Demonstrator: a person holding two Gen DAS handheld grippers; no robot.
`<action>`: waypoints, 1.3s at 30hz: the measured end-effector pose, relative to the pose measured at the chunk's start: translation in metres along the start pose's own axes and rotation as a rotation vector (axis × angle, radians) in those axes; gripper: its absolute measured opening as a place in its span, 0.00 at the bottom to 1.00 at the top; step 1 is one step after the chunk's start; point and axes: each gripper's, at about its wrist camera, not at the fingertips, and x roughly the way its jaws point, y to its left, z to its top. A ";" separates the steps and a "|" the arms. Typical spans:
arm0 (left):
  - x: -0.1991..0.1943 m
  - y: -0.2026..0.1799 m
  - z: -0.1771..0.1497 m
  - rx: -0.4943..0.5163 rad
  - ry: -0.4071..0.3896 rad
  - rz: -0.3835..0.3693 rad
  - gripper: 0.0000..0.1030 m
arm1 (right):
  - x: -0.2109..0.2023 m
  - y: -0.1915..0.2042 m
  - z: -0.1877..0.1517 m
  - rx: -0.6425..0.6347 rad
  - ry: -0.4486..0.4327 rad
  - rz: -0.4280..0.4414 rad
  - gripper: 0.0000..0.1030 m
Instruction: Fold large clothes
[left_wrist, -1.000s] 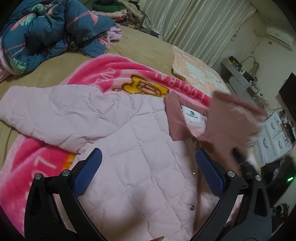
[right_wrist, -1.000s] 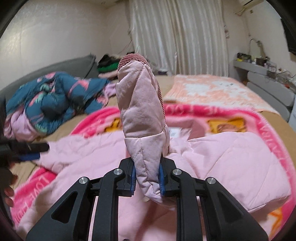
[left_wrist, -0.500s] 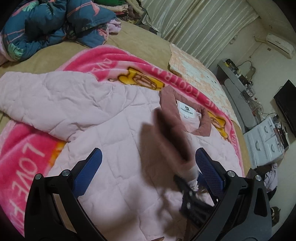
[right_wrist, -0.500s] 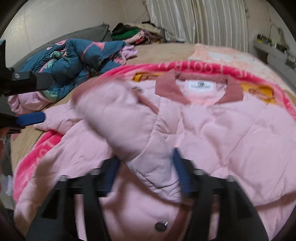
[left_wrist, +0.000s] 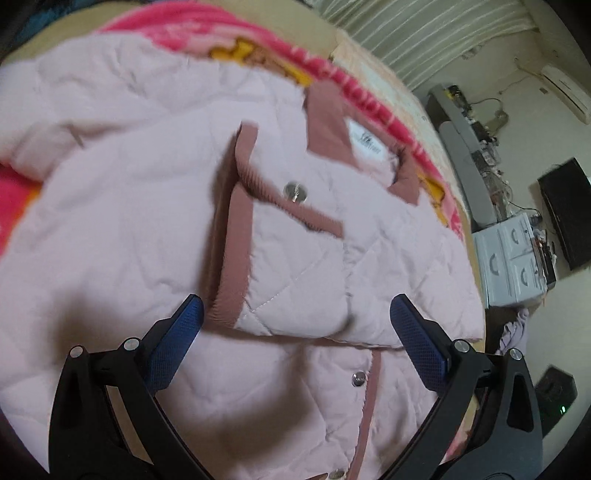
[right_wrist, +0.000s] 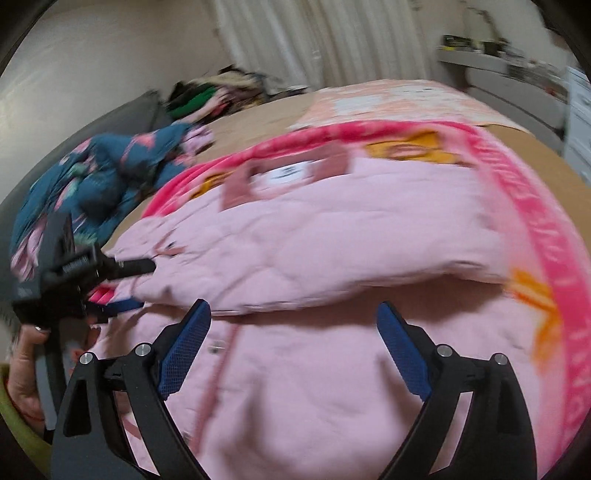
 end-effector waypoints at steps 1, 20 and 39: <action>0.007 0.002 0.000 -0.019 0.007 0.004 0.91 | -0.006 -0.009 0.000 0.006 -0.012 -0.023 0.88; -0.046 -0.077 0.029 0.325 -0.257 -0.008 0.08 | -0.028 -0.040 0.015 0.025 -0.083 -0.120 0.87; 0.000 0.006 0.024 0.309 -0.193 0.167 0.14 | 0.049 -0.017 0.046 -0.056 0.032 -0.140 0.87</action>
